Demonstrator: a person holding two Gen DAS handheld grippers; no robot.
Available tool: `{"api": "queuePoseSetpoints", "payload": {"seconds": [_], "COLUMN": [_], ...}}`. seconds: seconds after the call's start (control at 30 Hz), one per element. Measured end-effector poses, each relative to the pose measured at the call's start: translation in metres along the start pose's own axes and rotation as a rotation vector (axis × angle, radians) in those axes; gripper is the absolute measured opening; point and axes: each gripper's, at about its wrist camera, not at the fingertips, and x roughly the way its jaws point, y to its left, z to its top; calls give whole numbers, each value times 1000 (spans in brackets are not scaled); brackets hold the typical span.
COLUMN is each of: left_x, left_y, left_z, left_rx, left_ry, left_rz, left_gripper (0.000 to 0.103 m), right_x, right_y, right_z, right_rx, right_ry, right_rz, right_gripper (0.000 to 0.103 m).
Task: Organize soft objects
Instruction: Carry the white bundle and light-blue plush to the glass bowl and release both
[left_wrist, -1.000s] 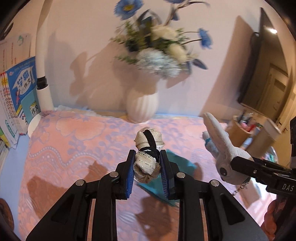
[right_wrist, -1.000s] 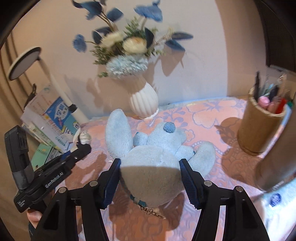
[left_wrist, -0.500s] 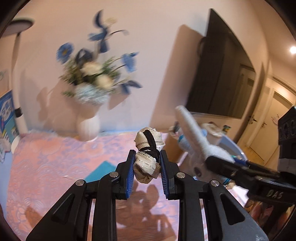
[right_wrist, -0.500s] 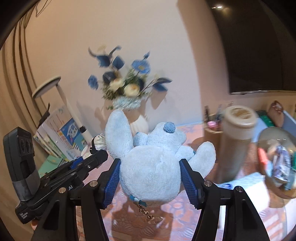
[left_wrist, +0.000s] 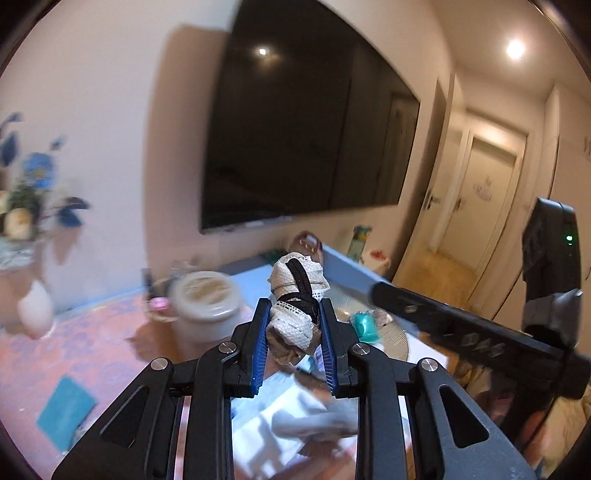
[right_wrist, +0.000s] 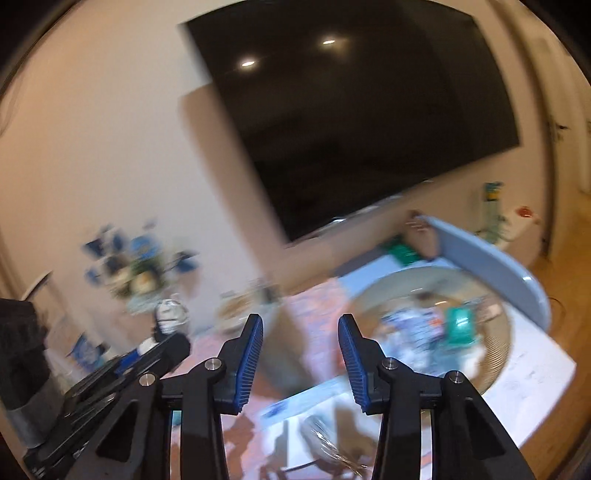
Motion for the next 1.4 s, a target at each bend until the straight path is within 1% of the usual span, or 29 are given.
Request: {"api": "queuePoseSetpoints", "payload": {"seconds": [0.03,0.07,0.1,0.13,0.17,0.2,0.23,0.27,0.3,0.33,0.4,0.47,0.6,0.67,0.73,0.8,0.83,0.87,0.9,0.93,0.97,1.0,1.03,1.13,1.2,1.27,1.37,1.4], "left_x": [14,25,33,38,41,44,48,56,64,72,87,99,115,119,123,130,134,138,141,144,146,145,144,143,139,132,122,118], "left_y": [-4,-7,-9,-13,-20,-24,-26,-28,-30,-32,-38,-45,-43,-48,-49,-48,-46,-45,-45,-44,-45,-45,-45,-48,-48,-47,-46,-47], "left_z": [-2,-6,-10,-15,-17,-17,-16,-13,-13,-13,-17,-22,-27,-30,-30,-31,-32,-35,-37,-40,-43,-45,-47,-49,-51,-51,-52,-52], "left_rx": [-18,-40,-45,-27,16,42,46,36,32,35,65,94,77,107,115,107,105,106,112,121,128,133,136,142,144,145,148,151], "left_ry": [11,33,52,61,61,56,57,72,86,95,122,130,162,158,164,182,189,203,216,232,241,236,229,238,235,227,215,211], "left_rz": [-10,-40,-49,-48,-36,-21,-16,-32,-40,-32,-22,4,-9,7,16,20,25,22,15,17,18,15,13,-12,-22,-32,-44,-50], "left_gripper": [22,22,22,22,22,22,22,22,22,22,22,22,23,24,25,29,36,38,40,53,70,76,79,79,79,79,79,79], "right_x": [16,31,39,50,63,68,72,77,80,83,92,102,112,113,115,114,112,111,111,110,110,109,107,104,102,99,77,70], "right_y": [-15,-34,-48,-60,-70,-73,-74,-77,-80,-84,-88,-96,-111,-117,-122,-128,-134,-138,-141,-145,-149,-151,-153,-149,-145,-139,-124,-122], "right_z": [0,-2,-7,-14,-19,-20,-21,-19,-18,-16,-15,-18,-28,-30,-30,-30,-30,-30,-30,-30,-31,-32,-33,-30,-28,-25,-18,-17], "right_rx": [9,42,60,76,83,71,55,53,51,36,35,69,110,123,149,184,214,237,253,272,288,300,308,289,259,228,192,195], "right_ry": [3,-20,-55,-56,-13,-4,3,8,5,-12,-6,8,8,8,10,-3,-13,-19,-22,-26,-29,-33,-40,-53,-60,-44,-54,-57], "right_rz": [-31,2,75,113,100,97,88,89,113,141,132,135,113,100,88,103,103,116,131,148,163,182,208,264,345,445,475,479], "right_gripper": [42,42,42,42,42,42,42,42,42,42,42,42,42,43,43,45,47,51,52,52,52,52,52,52,54,56,56,58]}}
